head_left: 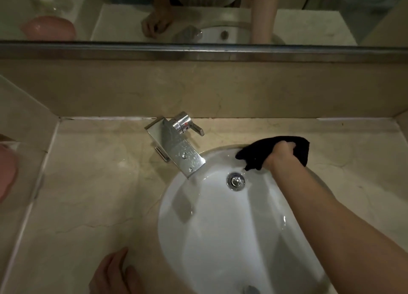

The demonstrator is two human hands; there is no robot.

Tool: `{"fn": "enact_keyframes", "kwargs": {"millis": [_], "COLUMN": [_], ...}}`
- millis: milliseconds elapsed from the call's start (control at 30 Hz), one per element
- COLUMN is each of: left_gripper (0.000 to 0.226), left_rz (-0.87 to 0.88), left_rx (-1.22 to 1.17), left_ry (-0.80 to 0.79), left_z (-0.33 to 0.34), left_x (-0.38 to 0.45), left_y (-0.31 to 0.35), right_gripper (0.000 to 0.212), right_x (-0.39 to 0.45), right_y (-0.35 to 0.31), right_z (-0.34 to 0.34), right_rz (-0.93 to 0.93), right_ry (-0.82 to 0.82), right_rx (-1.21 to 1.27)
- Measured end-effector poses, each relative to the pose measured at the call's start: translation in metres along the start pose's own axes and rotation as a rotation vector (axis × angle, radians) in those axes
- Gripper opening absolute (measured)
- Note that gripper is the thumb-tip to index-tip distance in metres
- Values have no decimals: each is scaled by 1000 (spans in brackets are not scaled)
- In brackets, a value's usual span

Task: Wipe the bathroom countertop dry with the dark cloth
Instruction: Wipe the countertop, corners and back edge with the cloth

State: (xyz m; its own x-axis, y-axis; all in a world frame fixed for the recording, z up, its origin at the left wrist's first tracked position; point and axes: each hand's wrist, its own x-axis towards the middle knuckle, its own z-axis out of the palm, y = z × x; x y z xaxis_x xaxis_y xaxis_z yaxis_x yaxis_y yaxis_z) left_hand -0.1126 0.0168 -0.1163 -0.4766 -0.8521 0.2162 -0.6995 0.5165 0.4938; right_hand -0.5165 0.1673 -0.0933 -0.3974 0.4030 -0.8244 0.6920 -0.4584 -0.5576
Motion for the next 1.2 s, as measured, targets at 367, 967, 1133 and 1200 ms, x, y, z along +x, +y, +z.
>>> {"fn": "enact_keyframes", "kwargs": {"millis": [367,967,1133,1200], "left_gripper": [42,62,50,48], "left_rz": [4,-174,-6,14], "left_rx": [71,-48,-29,-29], "left_ry": [-14,-483,-213,-153], "left_z": [-2,-17,-10,-8], "left_x": [-5,18,-3,-3], "left_y": [5,-34,-14,-16], "right_gripper": [58,83,68,71], "right_x": [-40,45,69,74], "right_y": [18,-68,-69,-71], "right_z": [-1,-130,-120,-117], "right_rz": [-22,-1431,-1820,-1866], "right_ry": [-351,-747,-546,-540], "right_rx": [-524,-1759,-1854,-1831]}}
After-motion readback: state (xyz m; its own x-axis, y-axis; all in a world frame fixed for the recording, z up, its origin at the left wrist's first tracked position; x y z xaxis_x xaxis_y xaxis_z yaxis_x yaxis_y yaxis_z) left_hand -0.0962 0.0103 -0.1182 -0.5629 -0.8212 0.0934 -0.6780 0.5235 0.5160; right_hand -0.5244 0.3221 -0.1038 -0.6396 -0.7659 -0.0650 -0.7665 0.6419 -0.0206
